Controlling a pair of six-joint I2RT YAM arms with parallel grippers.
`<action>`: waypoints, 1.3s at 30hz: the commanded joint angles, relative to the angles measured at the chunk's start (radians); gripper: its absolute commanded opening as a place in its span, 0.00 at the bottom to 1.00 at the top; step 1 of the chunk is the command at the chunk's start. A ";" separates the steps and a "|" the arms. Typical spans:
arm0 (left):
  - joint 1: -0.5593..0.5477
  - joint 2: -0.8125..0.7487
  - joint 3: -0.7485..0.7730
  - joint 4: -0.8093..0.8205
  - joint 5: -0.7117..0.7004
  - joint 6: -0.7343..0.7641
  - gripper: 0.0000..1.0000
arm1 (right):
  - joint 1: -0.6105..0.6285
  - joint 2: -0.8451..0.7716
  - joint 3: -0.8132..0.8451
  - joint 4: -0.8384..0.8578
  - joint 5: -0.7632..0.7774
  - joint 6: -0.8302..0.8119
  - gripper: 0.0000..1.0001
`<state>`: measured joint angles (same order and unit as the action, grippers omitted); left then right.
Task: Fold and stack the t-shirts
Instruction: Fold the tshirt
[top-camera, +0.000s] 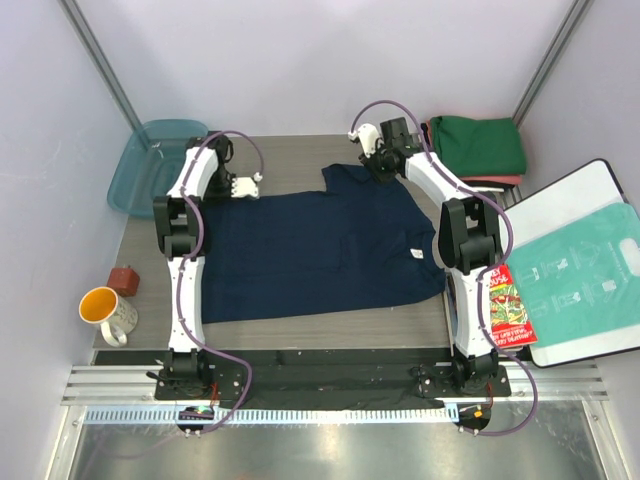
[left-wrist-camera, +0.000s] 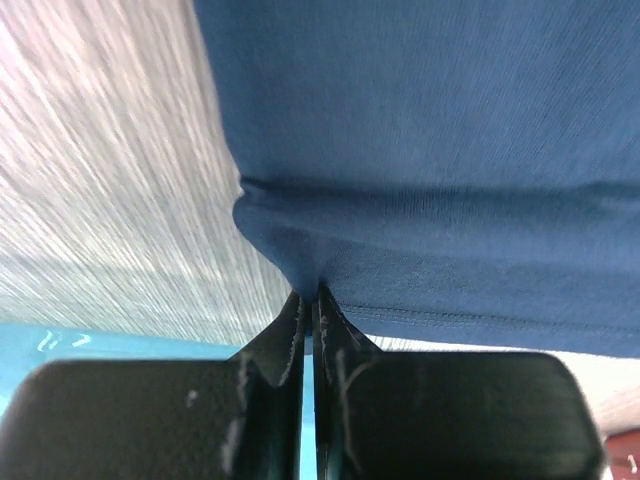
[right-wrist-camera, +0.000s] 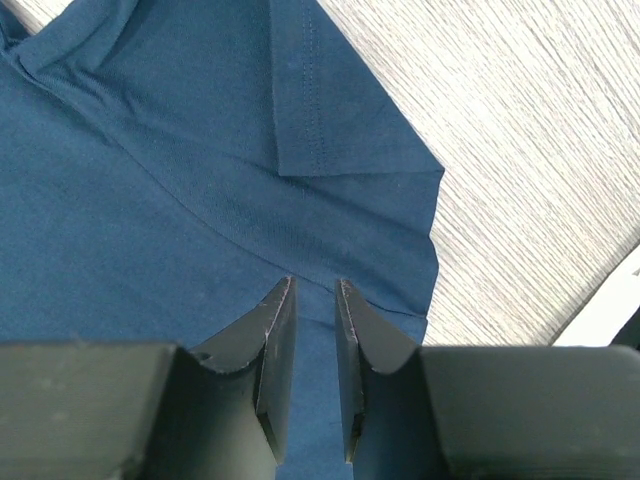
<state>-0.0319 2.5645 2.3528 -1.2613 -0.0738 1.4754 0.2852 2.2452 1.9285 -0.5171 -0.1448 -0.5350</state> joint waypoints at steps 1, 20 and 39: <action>-0.043 -0.055 -0.046 0.043 0.140 -0.053 0.00 | 0.005 0.008 0.047 -0.001 -0.022 0.010 0.27; -0.066 -0.093 -0.090 0.057 0.112 -0.125 0.00 | 0.029 0.131 0.116 0.100 -0.001 -0.092 0.37; -0.068 -0.092 -0.107 0.072 0.109 -0.139 0.00 | 0.052 0.185 0.167 0.155 0.004 -0.100 0.41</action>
<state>-0.0917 2.5065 2.2604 -1.1824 -0.0059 1.3594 0.3172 2.4084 2.0392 -0.4107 -0.1467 -0.6312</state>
